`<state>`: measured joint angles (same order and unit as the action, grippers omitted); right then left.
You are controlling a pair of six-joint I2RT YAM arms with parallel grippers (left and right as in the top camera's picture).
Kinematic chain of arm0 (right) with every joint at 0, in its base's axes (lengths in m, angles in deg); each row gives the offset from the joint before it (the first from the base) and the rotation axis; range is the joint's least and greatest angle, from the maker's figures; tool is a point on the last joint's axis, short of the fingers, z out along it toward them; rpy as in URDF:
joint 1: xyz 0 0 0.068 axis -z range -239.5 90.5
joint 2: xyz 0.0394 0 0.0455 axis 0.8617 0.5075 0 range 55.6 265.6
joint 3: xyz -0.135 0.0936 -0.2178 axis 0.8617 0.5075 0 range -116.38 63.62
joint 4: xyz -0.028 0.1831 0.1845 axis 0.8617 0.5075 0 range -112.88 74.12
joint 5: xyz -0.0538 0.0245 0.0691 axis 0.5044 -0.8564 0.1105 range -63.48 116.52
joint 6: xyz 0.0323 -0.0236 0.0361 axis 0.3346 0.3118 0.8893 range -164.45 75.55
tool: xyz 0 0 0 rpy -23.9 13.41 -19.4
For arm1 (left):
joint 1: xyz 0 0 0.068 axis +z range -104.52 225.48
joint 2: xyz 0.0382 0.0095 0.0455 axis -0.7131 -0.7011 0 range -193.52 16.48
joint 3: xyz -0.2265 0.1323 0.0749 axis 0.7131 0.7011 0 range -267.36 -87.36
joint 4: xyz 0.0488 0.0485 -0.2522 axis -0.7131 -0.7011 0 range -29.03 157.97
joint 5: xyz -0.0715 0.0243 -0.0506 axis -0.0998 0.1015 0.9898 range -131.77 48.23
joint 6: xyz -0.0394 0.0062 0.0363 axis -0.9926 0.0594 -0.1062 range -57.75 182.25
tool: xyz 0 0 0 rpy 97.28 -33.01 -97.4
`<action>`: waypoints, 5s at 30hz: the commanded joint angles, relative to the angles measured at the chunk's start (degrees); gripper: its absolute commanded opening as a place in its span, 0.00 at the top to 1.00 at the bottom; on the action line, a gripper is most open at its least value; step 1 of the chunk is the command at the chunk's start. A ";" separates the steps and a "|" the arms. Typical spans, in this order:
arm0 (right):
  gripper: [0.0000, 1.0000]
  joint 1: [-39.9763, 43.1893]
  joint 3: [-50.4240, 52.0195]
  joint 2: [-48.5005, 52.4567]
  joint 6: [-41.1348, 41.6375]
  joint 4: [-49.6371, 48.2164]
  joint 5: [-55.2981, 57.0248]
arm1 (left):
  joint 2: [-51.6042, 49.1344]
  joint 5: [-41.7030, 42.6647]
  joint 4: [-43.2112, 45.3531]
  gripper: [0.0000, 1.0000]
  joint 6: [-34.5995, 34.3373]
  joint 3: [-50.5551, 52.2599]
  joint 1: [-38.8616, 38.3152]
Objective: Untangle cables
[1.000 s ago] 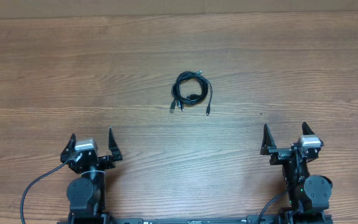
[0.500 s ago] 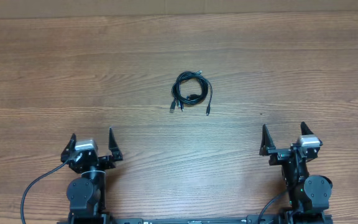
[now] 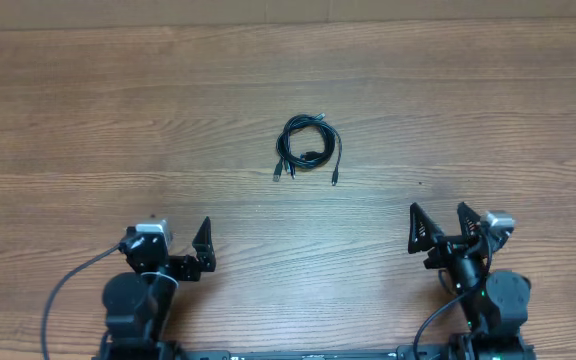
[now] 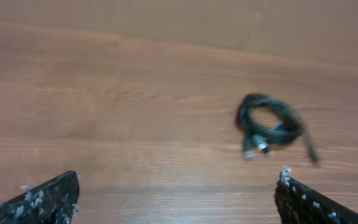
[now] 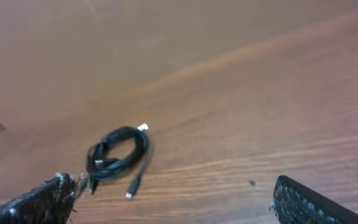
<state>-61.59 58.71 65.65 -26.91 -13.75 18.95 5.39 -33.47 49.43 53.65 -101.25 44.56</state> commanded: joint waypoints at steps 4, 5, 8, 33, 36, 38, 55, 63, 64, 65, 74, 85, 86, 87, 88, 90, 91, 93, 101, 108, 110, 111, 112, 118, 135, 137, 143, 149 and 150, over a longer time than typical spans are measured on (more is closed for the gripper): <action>0.01 -1.27 -23.91 20.22 0.00 5.16 2.27 | -12.79 -0.55 -1.20 0.00 2.43 -26.60 -4.15; 0.00 -1.62 -29.88 24.22 -0.04 9.01 3.37 | -15.85 -0.35 -2.25 0.00 2.56 -30.62 -5.03; 0.00 -2.84 -48.59 35.87 -0.35 21.46 6.78 | -25.62 -0.50 -5.70 0.00 5.70 -42.62 -8.59; 0.00 -6.21 -108.19 73.61 -4.15 57.94 1.97 | -115.30 12.79 -47.60 0.00 2.21 -106.81 -18.38; 0.00 -6.23 -108.19 73.79 -4.13 59.19 0.31 | -120.37 13.84 -46.64 0.00 2.14 -106.81 -18.38; 0.00 -6.23 -108.08 73.88 -4.15 60.26 -1.11 | -123.23 13.11 -46.73 0.00 1.55 -106.81 -18.38; 0.82 -6.21 -107.54 74.95 -7.21 64.94 -1.09 | -131.60 9.86 -51.28 0.96 -6.05 -107.86 -18.16; 0.96 -6.21 -107.54 74.95 -7.10 64.70 -1.09 | -131.47 8.00 -73.29 0.96 -2.29 -132.30 -17.49; 0.96 -6.21 -107.54 74.95 -6.88 64.72 -1.11 | -131.45 7.28 -76.39 0.96 -2.12 -138.35 -17.49; 0.96 -6.21 -107.54 74.95 -6.88 64.72 -1.11 | -131.38 7.19 -78.31 0.96 -2.08 -144.89 -17.49; 0.96 -6.23 -107.54 74.95 -7.39 64.15 -4.17 | -117.61 12.57 -78.25 0.96 -6.88 -165.33 -16.74; 0.96 -6.23 -107.54 75.49 -28.33 48.26 -52.30 | -110.31 21.64 -78.25 0.96 -5.42 -165.30 -16.72; 0.96 -6.23 -107.54 75.60 -28.33 46.38 -53.24 | -110.38 22.05 -78.25 0.96 -4.98 -165.30 -16.72; 0.96 -6.23 -107.54 75.69 -28.33 44.98 -54.14 | -110.38 22.10 -78.23 0.96 -4.59 -165.30 -16.74; 0.94 -6.23 -107.54 75.78 -28.33 43.15 -55.78 | -110.38 22.08 -78.20 0.96 -3.78 -165.30 -16.76; 0.55 -6.23 -107.54 75.80 -28.30 41.72 -57.90 | -110.38 22.03 -78.05 0.96 -3.19 -165.30 -16.76; 0.33 -6.23 -107.54 75.80 -28.30 41.44 -58.36 | -110.38 22.03 -77.90 0.96 -3.15 -165.30 -16.76; 0.29 -6.23 -107.54 75.82 -28.35 41.51 -57.94 | -110.38 22.08 -77.70 0.96 -3.17 -165.30 -16.76; 0.11 -6.56 -106.31 78.34 -28.57 42.12 -51.60 | -110.38 23.30 -77.42 0.96 -3.15 -165.30 -16.76; 0.03 -6.58 -106.33 82.95 -28.52 41.27 -47.32 | -110.27 22.62 -75.63 0.96 -3.19 -165.33 -16.70; 0.07 -6.60 -106.73 82.68 -28.55 40.72 -49.81 | -110.01 22.56 -73.24 0.96 -3.19 -165.35 -16.72; 0.09 -6.60 -107.23 82.38 -28.55 40.48 -50.64 | -109.81 22.18 -72.06 0.96 -3.19 -165.37 -16.72; 0.13 -6.60 -107.75 82.05 -28.55 40.41 -50.53 | -109.42 21.33 -70.90 0.96 -3.21 -165.48 -16.72; 0.12 -6.60 -110.46 77.35 -28.52 41.03 -43.17 | -105.07 8.11 -66.47 0.96 -3.21 -165.54 -17.81; 0.07 -6.60 -110.40 73.20 -28.52 45.62 -34.05 | -95.89 -21.99 -47.34 0.96 6.14 -162.94 -20.81; 0.07 -6.60 -110.40 73.02 -28.52 45.88 -34.03 | -93.15 -22.86 -47.28 0.96 7.26 -157.09 -20.79; 0.07 -6.60 -110.40 71.78 -28.55 46.18 -34.01 | -76.00 -29.18 -34.14 0.96 11.10 -122.25 -20.81; 0.06 -6.60 -110.40 71.08 -28.57 46.16 -33.99 | -57.96 -32.85 -23.39 0.96 11.47 -90.97 -20.81; 0.06 -6.60 -110.40 71.08 -28.57 46.31 -34.01 | -56.02 -32.85 -23.12 0.96 11.17 -87.91 -20.81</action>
<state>-67.91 -51.17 138.34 -55.24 32.50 -15.39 -58.80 -63.31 24.10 63.94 -196.78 23.59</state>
